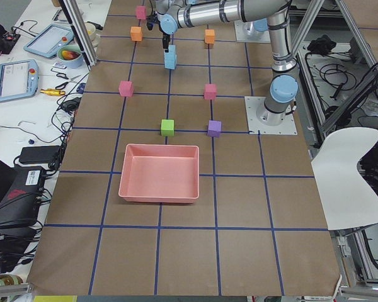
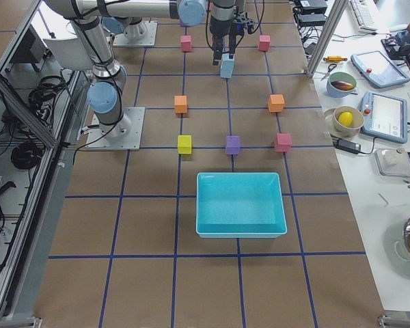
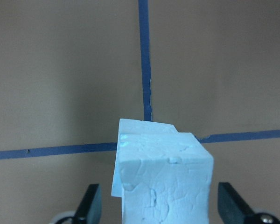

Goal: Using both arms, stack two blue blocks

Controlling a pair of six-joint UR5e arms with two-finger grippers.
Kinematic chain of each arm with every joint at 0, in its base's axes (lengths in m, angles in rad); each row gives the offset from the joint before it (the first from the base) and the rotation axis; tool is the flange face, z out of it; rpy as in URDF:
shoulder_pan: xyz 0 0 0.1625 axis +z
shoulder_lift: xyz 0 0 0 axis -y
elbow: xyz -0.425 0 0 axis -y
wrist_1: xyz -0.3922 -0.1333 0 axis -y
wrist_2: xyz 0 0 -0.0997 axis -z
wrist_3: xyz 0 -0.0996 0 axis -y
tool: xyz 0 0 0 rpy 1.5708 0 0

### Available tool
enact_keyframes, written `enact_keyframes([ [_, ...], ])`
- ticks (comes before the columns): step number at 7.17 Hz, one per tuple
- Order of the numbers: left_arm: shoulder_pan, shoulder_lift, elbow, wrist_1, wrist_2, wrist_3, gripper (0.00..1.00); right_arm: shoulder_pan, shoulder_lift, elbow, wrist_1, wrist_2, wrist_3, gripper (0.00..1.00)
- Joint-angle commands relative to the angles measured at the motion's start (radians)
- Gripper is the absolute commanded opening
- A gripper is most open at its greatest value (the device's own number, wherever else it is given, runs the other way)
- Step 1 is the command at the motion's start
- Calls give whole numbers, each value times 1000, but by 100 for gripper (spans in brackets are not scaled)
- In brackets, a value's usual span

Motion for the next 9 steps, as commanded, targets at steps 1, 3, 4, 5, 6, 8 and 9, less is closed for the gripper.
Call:
enact_keyframes([
  [1,101,76,67,-112,2,111,100,0,0,-4,0,1,8,100],
  [3,206,153,123,-245,115,316,100,0,5,-3,1,2,8,100],
  [4,235,212,128,-300,107,328,100,0,2,-1,1,2,8,100],
  [5,235,263,117,-341,99,318,100,0,2,1,1,2,8,100],
  [6,248,299,117,-346,78,310,100,0,0,7,3,-1,8,100],
  [8,258,314,102,-342,74,267,100,0,0,5,1,-4,8,100],
  [9,252,326,80,-346,76,262,100,0,0,7,1,-1,8,100],
])
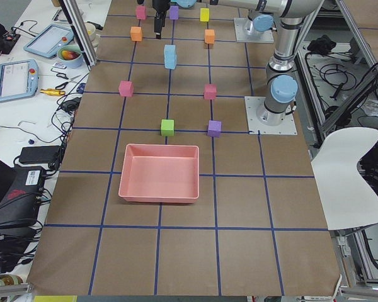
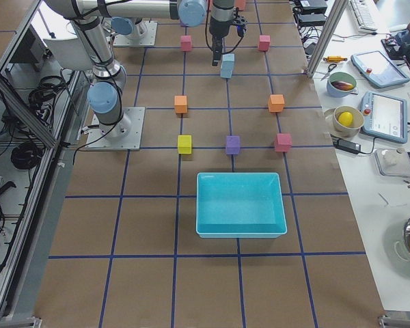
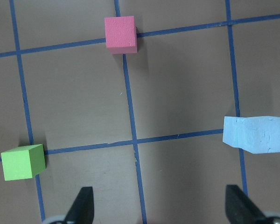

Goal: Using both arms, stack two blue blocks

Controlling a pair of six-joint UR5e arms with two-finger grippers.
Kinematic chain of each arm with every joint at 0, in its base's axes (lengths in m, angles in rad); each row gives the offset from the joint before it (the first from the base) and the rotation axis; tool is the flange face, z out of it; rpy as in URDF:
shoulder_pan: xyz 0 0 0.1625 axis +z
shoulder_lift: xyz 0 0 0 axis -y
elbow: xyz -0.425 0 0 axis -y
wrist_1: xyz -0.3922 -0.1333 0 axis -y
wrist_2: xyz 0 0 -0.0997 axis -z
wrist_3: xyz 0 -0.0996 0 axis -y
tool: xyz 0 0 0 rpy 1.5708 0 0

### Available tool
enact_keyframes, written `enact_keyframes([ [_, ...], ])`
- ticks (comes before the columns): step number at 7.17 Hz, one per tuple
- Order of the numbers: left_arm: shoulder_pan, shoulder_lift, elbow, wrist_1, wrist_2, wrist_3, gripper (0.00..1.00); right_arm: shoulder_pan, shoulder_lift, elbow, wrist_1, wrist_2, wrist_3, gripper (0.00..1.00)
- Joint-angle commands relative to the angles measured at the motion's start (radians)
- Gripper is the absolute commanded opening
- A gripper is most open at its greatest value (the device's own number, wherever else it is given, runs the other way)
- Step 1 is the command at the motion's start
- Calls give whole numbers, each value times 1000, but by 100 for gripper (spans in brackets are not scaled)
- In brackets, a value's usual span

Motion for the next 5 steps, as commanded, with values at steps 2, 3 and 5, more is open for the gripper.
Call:
enact_keyframes([
  [2,-1,59,-66,-4,-2,-3,100,0,0,1,0,2,-2,100],
  [3,-1,75,-84,4,0,-2,100,0,3,1,-2,5,0,100],
  [5,-2,84,-87,5,0,0,100,0,1,1,-2,-5,-2,100],
])
